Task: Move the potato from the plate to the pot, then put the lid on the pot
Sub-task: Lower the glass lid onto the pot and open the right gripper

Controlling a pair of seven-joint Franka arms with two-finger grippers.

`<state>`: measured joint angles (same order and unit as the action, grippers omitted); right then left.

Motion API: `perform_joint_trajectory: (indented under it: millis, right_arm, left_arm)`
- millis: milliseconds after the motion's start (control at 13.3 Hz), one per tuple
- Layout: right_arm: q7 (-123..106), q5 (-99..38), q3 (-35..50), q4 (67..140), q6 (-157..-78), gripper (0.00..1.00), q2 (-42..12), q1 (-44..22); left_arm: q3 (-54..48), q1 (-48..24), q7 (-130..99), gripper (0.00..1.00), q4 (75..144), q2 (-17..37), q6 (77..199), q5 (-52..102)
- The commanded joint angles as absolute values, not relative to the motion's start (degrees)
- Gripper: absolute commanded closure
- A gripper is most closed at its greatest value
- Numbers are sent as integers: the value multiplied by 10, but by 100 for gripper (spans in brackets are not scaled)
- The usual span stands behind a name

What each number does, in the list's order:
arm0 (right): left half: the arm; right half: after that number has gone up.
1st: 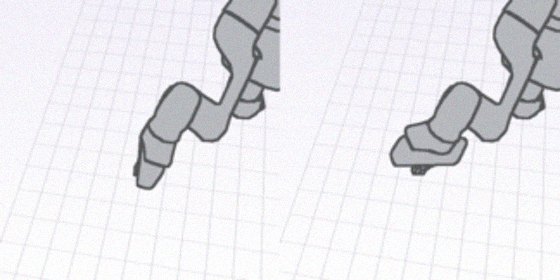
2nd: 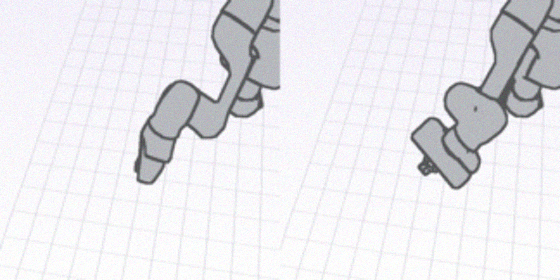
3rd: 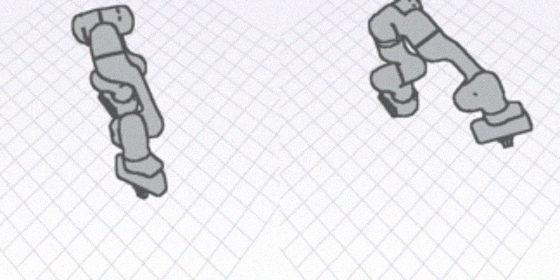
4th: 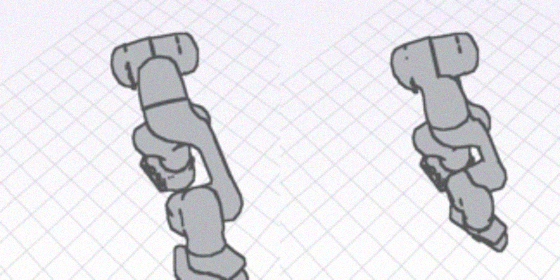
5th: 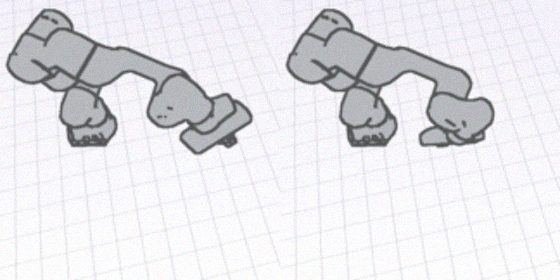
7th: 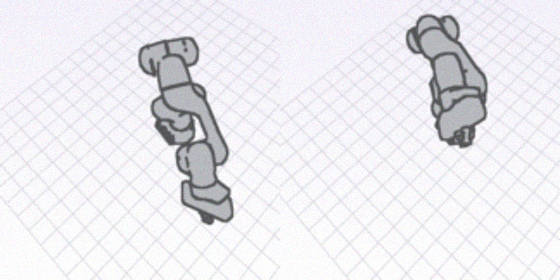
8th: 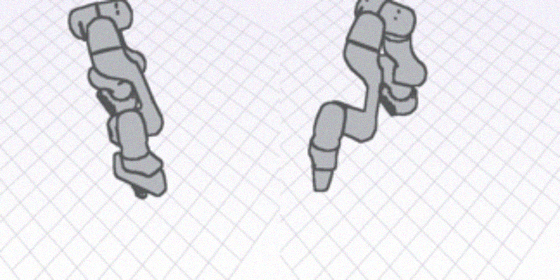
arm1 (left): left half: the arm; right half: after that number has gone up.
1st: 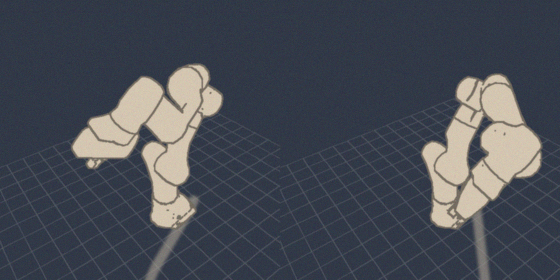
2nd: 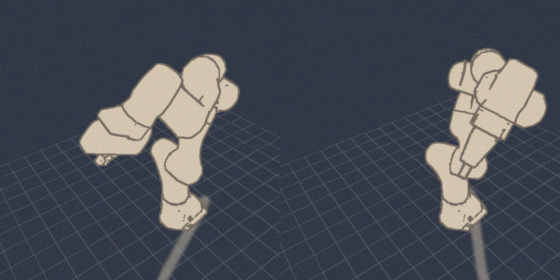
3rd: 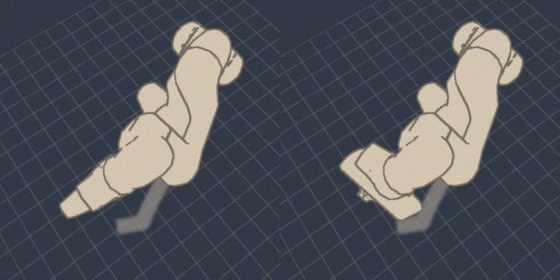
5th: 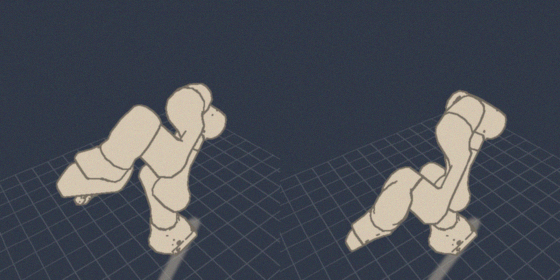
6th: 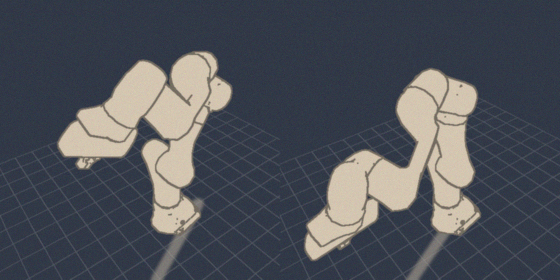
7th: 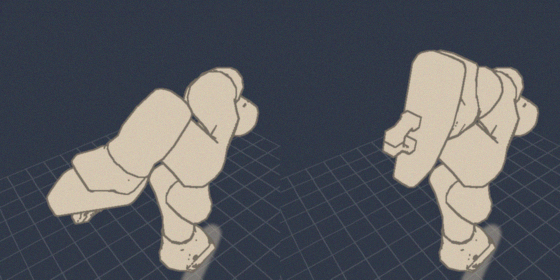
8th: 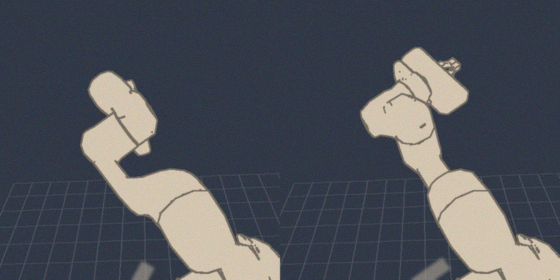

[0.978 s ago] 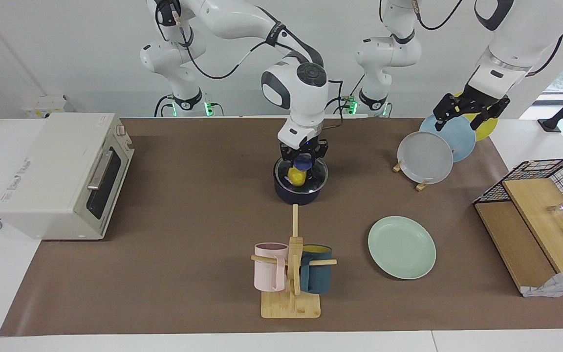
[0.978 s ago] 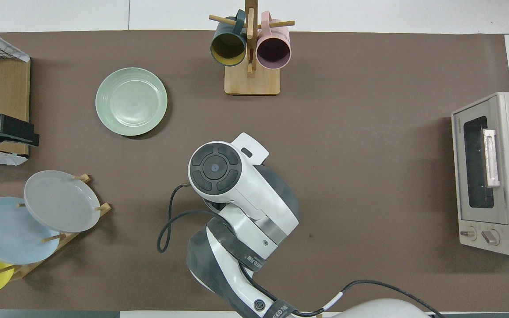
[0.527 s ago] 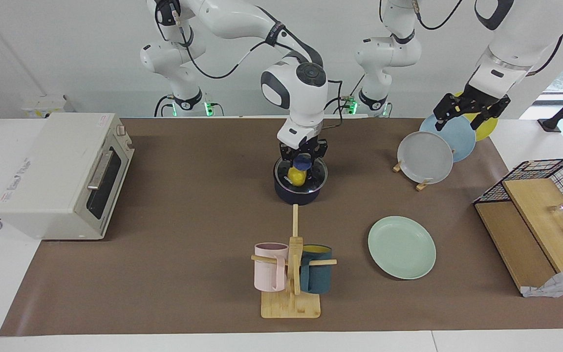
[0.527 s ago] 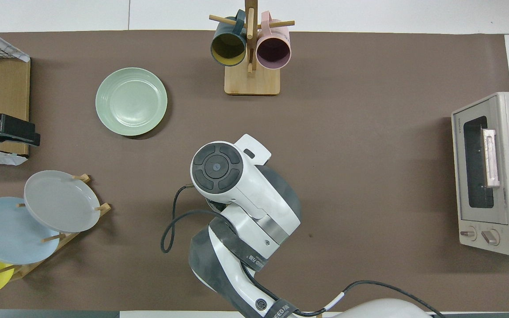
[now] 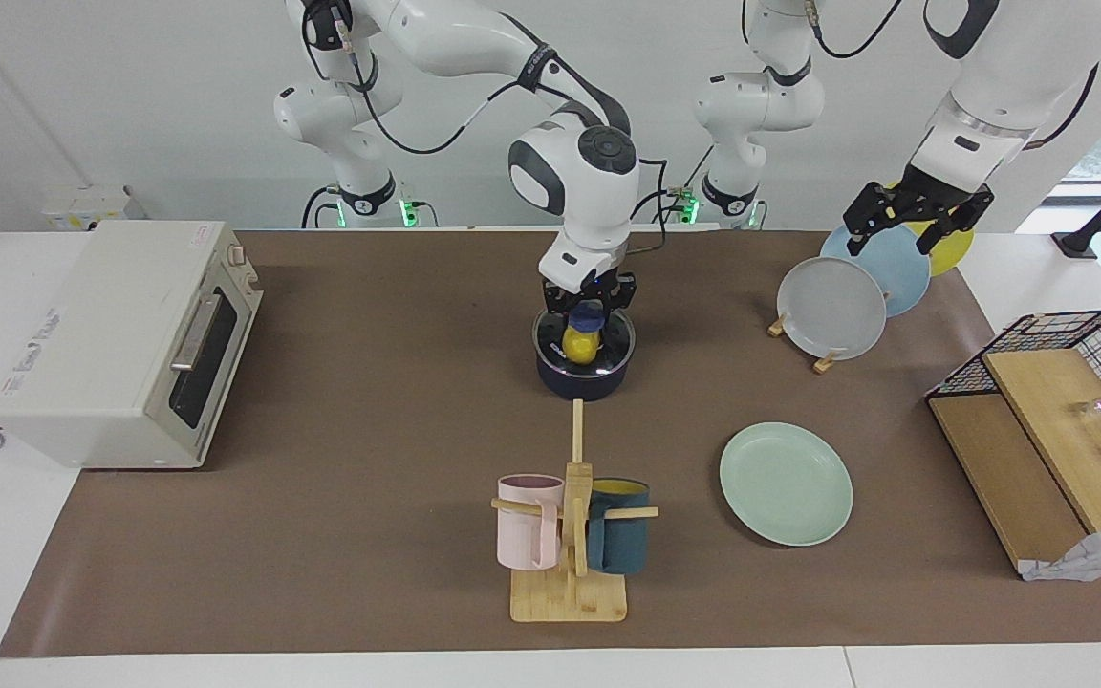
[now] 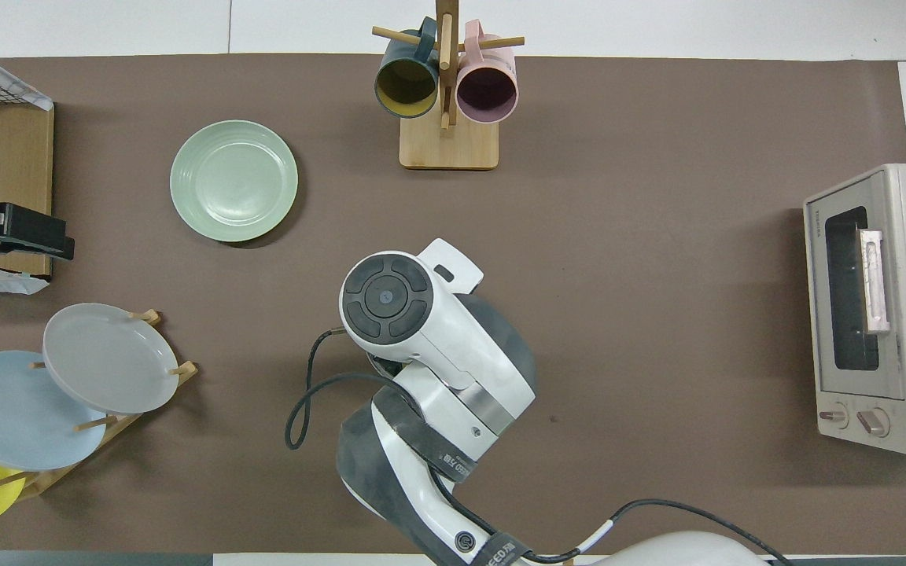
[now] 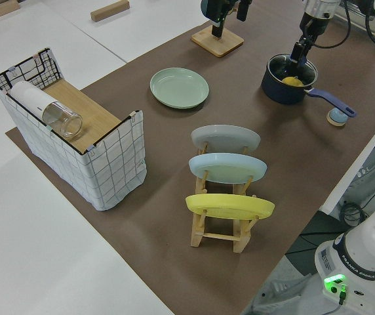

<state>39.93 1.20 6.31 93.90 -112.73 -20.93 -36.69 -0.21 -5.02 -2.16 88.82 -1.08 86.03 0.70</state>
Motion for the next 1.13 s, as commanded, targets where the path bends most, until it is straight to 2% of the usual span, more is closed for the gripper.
perform_joint_trajectory:
  millis: [0, 151, 376, 602, 753, 1054]
  right_arm:
    - [396, 11, 68, 957, -1124, 0, -202, -356]
    - [396, 11, 67, 951, -1122, 0, -200, -354]
    - [396, 6, 65, 938, -1112, 0, -167, -348]
    - [387, 16, 62, 907, -1067, 0, -147, -317]
    - [324, 17, 62, 909, -1059, 0, -135, -261]
    - [217, 26, 62, 918, -964, 0, -87, -152]
  left_arm:
    - [4, -58, -28, 0, 887, -14, 865, 9]
    - [4, -58, -29, 0, 887, -14, 865, 9]
    - [4, -59, -29, 0, 887, -14, 865, 9]
    - [3, -59, -29, 0, 886, -14, 864, 9]
    - [3, -59, -29, 0, 886, -14, 864, 10]
    - [3, -59, -29, 0, 886, -14, 864, 10]
